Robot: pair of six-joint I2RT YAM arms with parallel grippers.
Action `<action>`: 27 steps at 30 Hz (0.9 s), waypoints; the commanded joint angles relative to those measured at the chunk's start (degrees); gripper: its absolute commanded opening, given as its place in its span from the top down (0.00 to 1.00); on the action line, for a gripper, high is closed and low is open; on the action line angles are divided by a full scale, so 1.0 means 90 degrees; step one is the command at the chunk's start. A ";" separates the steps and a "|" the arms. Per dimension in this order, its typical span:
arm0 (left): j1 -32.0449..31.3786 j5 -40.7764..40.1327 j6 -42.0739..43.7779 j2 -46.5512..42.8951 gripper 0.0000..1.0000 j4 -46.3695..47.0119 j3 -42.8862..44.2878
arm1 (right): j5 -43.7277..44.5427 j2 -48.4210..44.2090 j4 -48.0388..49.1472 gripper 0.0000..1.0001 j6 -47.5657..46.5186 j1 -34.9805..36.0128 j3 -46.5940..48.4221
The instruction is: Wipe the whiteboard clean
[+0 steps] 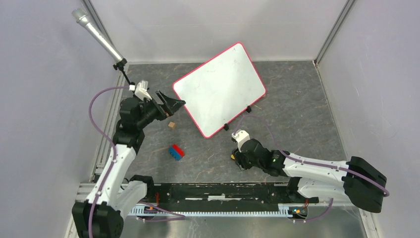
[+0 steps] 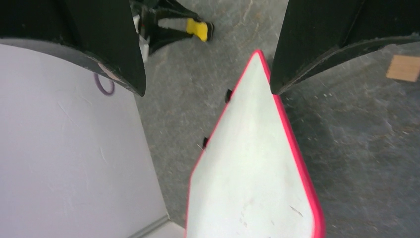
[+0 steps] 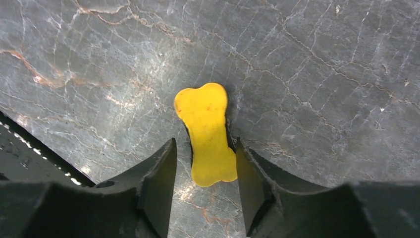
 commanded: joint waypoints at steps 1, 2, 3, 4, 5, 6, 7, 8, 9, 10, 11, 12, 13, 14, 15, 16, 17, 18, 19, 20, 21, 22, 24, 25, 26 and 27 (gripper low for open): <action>0.0008 0.0773 -0.0672 -0.0851 0.00 0.0004 -0.0531 | 0.0060 0.0029 -0.0152 0.43 0.0088 0.0100 0.0160; -0.0012 0.0820 -0.0722 -0.1094 0.00 -0.0024 -0.0642 | 0.0101 -0.0002 -0.0277 0.39 0.0043 0.0100 0.0241; -0.0059 0.0823 -0.0749 -0.1250 0.00 -0.0069 -0.0719 | 0.0176 -0.0088 -0.0437 0.33 -0.0010 0.0108 0.0366; -0.0165 0.0788 -0.0775 -0.1446 0.00 -0.0111 -0.0762 | 0.0261 -0.0185 -0.0562 0.26 -0.0078 0.0117 0.0455; -0.0306 0.0703 -0.0818 -0.1562 0.00 -0.0128 -0.0777 | 0.0326 -0.0360 -0.0712 0.20 -0.0153 0.0118 0.0563; -0.0554 0.0585 -0.0830 -0.1679 0.00 -0.0113 -0.0772 | 0.0426 -0.0510 -0.0838 0.13 -0.0217 0.0119 0.0687; -0.0907 0.0408 -0.0787 -0.1727 0.00 -0.0080 -0.0729 | 0.0526 -0.0694 -0.1006 0.08 -0.0275 0.0116 0.0801; -0.1258 0.0252 -0.0707 -0.1719 0.00 -0.0081 -0.0648 | 0.0631 -0.0857 -0.1158 0.03 -0.0319 0.0115 0.0947; -0.1685 0.0082 -0.0605 -0.1675 0.00 -0.0078 -0.0542 | 0.0750 -0.1048 -0.1327 0.02 -0.0388 0.0117 0.1075; -0.1979 -0.0008 -0.0467 -0.1613 0.00 -0.0075 -0.0393 | 0.0850 -0.1235 -0.1495 0.02 -0.0460 0.0119 0.1236; -0.2327 -0.0095 -0.0340 -0.1559 0.00 -0.0075 -0.0266 | 0.1013 -0.1385 -0.1658 0.02 -0.0507 0.0116 0.1399; -0.2603 -0.0197 -0.0184 -0.1547 0.00 -0.0078 -0.0099 | 0.1220 -0.1553 -0.1887 0.02 -0.0549 0.0117 0.1641; -0.2799 -0.0302 -0.0019 -0.1564 0.00 -0.0082 0.0059 | 0.1422 -0.1717 -0.2154 0.02 -0.0591 0.0115 0.1917; -0.2985 -0.0401 0.0137 -0.1588 0.00 -0.0081 0.0199 | 0.1680 -0.1845 -0.2351 0.02 -0.0622 0.0120 0.2159; -0.3081 -0.0440 0.0318 -0.1612 0.00 -0.0092 0.0375 | 0.1906 -0.2004 -0.2557 0.02 -0.0697 0.0120 0.2453; -0.3122 -0.0442 0.0473 -0.1618 0.00 -0.0130 0.0548 | 0.2117 -0.2134 -0.2693 0.02 -0.0796 0.0120 0.2760; -0.3125 -0.0432 0.0650 -0.1629 0.00 -0.0176 0.0773 | 0.2310 -0.2286 -0.2820 0.02 -0.0960 0.0115 0.3029; -0.3126 -0.0435 0.0808 -0.1651 0.00 -0.0221 0.0964 | 0.2466 -0.2418 -0.2880 0.02 -0.1108 0.0114 0.3336; -0.3128 -0.0493 0.0993 -0.1688 0.00 -0.0278 0.1199 | 0.2656 -0.2577 -0.2897 0.02 -0.1278 0.0114 0.3582; -0.3125 -0.0577 0.1145 -0.1716 0.00 -0.0341 0.1445 | 0.2820 -0.2730 -0.2886 0.02 -0.1405 0.0121 0.3871; -0.3126 -0.0654 0.1277 -0.1769 0.00 -0.0373 0.1636 | 0.2988 -0.2857 -0.2836 0.02 -0.1535 0.0121 0.4079; -0.3132 -0.0698 0.1432 -0.1806 0.00 -0.0385 0.1838 | 0.3086 -0.3021 -0.2748 0.02 -0.1674 0.0120 0.4318; -0.3125 -0.0848 0.1649 -0.1911 0.00 -0.0428 0.2158 | 0.3154 -0.3267 -0.2538 0.02 -0.1944 0.0115 0.4645; -0.3127 -0.0960 0.1717 -0.1953 0.00 -0.0473 0.2306 | 0.3120 -0.3372 -0.2425 0.02 -0.2093 0.0116 0.4756; -0.3126 -0.1105 0.1794 -0.2011 0.00 -0.0527 0.2432 | 0.3092 -0.3493 -0.2295 0.02 -0.2202 0.0115 0.4809; -0.3125 -0.1222 0.1855 -0.2052 0.00 -0.0640 0.2579 | 0.3078 -0.3592 -0.2202 0.02 -0.2288 0.0115 0.4849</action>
